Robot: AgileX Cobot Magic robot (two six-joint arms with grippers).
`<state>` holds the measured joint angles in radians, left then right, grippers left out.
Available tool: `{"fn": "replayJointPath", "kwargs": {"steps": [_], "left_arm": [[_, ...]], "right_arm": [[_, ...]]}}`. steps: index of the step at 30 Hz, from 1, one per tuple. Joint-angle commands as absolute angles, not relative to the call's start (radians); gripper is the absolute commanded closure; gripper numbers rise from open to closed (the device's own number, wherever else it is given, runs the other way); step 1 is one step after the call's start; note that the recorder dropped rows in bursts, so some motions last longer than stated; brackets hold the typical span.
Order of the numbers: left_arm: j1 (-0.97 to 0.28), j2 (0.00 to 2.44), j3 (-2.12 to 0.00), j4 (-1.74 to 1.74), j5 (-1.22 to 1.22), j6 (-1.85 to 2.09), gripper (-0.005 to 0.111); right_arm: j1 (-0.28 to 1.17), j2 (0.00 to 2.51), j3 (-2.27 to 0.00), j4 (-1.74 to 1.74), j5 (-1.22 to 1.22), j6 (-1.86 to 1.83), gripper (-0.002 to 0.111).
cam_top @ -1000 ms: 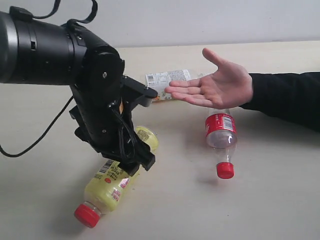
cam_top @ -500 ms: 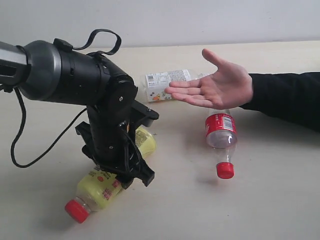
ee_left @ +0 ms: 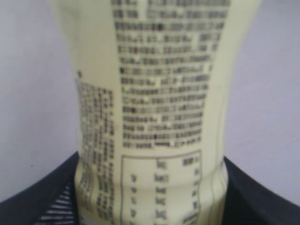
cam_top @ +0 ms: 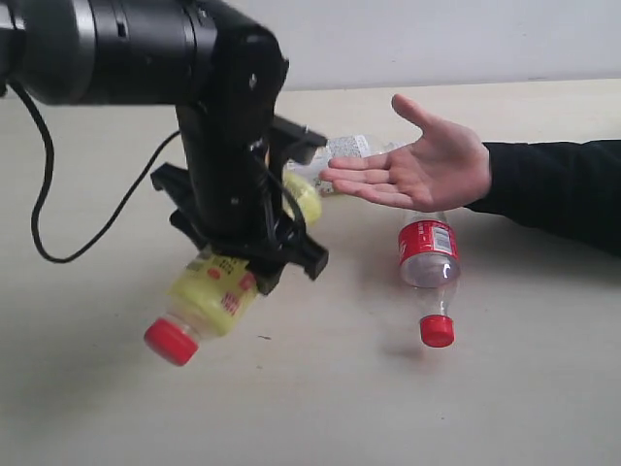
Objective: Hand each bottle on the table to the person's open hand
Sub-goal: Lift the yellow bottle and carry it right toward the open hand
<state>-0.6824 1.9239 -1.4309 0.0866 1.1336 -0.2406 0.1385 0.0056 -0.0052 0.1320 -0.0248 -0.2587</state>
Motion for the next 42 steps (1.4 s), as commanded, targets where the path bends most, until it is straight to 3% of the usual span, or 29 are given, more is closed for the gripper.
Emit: {"fn": "replayJointPath", "kwargs": {"steps": [1, 7, 14, 21, 29, 42], "left_arm": [[-0.688, 1.885, -1.567, 0.068, 1.221, -0.257, 0.106], [-0.688, 1.872, -1.685, -0.076, 1.22, -0.238, 0.106], [-0.688, 1.91, -1.722, -0.12, 0.914, -0.38, 0.107], [-0.688, 1.985, -1.722, -0.131, 0.803, -0.611, 0.107], [-0.7, 2.001, -1.722, -0.277, 0.54, -0.595, 0.107], [-0.679, 2.001, -1.722, -0.393, 0.6, -0.613, 0.107]], "right_arm": [[0.139, 0.0, 0.0, 0.132, -0.028, -0.26, 0.108], [0.139, 0.0, 0.0, 0.132, -0.028, -0.26, 0.108], [0.139, 0.0, 0.0, 0.132, -0.028, -0.26, 0.108], [0.139, 0.0, 0.0, 0.132, -0.028, -0.26, 0.108], [0.139, 0.0, 0.0, 0.132, -0.028, -0.26, 0.108], [0.139, 0.0, 0.0, 0.132, -0.028, -0.26, 0.108]]}}
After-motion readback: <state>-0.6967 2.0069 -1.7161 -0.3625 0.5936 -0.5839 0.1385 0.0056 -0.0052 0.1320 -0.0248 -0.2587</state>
